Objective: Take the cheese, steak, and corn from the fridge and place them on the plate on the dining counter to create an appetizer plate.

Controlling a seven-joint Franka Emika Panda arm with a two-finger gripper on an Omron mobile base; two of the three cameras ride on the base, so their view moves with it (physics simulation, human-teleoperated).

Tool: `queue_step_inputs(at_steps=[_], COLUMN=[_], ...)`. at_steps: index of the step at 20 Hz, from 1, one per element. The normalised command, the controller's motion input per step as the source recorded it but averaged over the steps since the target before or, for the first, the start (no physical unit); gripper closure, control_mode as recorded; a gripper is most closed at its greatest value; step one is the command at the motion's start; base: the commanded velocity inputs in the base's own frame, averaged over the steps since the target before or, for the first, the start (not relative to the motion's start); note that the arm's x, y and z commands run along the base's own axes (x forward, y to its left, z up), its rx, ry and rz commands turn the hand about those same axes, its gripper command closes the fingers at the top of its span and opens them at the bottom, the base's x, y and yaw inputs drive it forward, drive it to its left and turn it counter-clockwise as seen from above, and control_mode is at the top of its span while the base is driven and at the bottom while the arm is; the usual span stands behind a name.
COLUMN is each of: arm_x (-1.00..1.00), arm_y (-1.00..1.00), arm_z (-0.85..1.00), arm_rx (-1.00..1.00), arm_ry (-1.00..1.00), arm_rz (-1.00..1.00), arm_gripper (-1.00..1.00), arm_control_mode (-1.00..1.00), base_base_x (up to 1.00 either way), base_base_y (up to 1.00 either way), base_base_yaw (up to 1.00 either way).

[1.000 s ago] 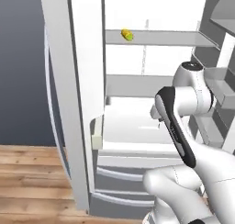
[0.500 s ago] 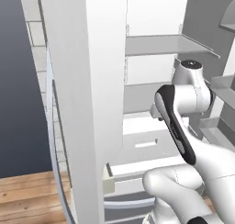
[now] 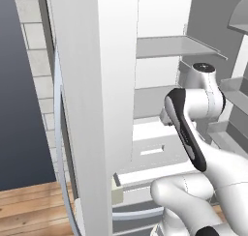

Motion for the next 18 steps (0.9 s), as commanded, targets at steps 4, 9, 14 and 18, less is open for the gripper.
queue_step_inputs(at_steps=[4,9,14,18], arm_x=[0.27,0.08,0.26,0.43], arm_y=[0.13,0.34,0.31,0.19], arm_z=[0.61,0.73,0.33,0.28], arm_rx=[0.0,0.0,0.0,0.0], arm_ry=[-0.24,-0.3,-0.23,-0.18], arm_rz=[0.15,0.12,0.16,0.21], arm_gripper=[-1.0,-1.0,-1.0,-1.0], arm_control_mode=[-1.0,-1.0,-1.0,-1.0], base_base_x=[0.0,0.0,0.0,0.0], base_base_y=[0.0,0.0,0.0,0.0], base_base_yaw=[0.0,0.0,0.0,0.0])
